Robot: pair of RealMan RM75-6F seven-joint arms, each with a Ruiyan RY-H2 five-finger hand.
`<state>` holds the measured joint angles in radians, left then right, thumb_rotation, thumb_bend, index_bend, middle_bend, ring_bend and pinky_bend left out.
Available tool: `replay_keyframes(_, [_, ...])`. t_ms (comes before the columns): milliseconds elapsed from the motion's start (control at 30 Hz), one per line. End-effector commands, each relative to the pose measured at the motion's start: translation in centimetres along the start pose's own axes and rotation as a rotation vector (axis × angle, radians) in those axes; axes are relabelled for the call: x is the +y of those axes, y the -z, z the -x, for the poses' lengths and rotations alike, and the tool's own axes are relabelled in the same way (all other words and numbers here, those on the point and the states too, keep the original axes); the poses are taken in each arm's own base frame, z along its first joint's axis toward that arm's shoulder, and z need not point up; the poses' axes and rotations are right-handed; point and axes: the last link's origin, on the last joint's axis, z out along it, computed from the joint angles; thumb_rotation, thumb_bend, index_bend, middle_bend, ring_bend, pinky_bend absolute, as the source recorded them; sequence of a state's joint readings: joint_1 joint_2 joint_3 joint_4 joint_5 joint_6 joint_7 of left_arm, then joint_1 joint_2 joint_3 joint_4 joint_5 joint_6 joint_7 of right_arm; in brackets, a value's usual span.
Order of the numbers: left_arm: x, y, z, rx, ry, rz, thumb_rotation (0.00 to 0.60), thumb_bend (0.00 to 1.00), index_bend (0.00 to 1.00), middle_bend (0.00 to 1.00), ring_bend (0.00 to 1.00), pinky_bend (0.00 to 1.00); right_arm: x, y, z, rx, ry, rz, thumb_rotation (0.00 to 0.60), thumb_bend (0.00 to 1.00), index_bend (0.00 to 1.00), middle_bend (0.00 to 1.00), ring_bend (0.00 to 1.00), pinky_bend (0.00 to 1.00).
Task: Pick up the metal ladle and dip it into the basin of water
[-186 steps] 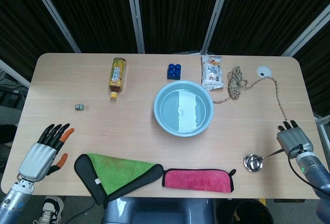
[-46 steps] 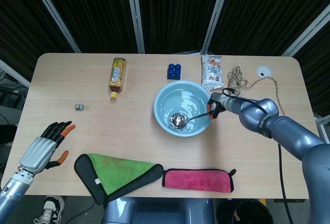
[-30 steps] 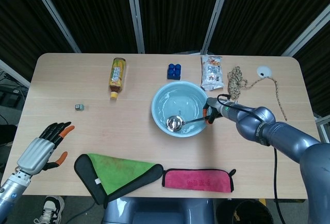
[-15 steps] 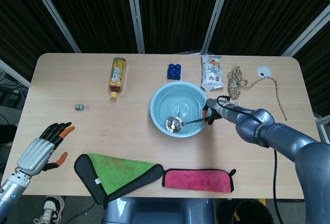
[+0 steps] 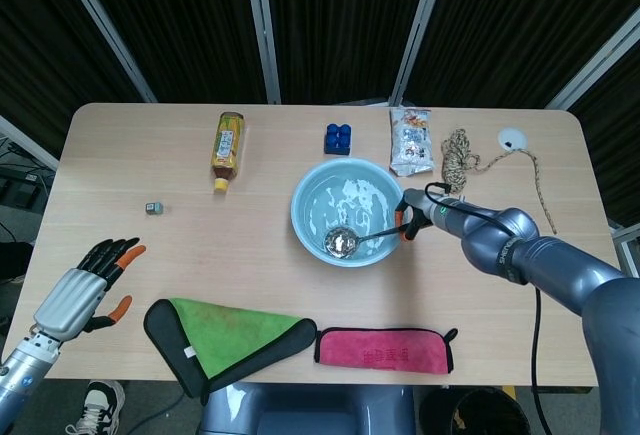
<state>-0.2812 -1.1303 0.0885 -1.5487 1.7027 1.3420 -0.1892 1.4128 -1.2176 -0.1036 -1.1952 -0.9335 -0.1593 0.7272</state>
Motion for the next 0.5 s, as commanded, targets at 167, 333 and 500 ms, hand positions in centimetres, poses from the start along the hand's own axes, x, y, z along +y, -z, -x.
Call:
replay_keyframes(167, [0.05, 0.08, -0.05, 0.002, 0.001, 0.005, 0.6, 0.48, 0.0, 0.0, 0.0, 0.0, 0.24, 0.19, 0.06, -0.003, -0.014, -0.008, 0.6, 0.57, 0.85, 0.17, 0.0, 0.0])
replay_keyframes(333, [-0.22, 0.0, -0.1, -0.002, 0.009, -0.001, 0.6, 0.48, 0.0, 0.0, 0.0, 0.0, 0.0, 0.06, 0.24, -0.011, -0.016, -0.015, 0.6, 0.57, 0.85, 0.17, 0.0, 0.0])
replay_keyframes(500, [-0.32, 0.07, -0.22, 0.011, 0.007, -0.008, 0.6, 0.48, 0.0, 0.0, 0.0, 0.0, -0.41, 0.36, -0.17, -0.02, -0.02, -0.005, 0.6, 0.57, 0.85, 0.17, 0.0, 0.0])
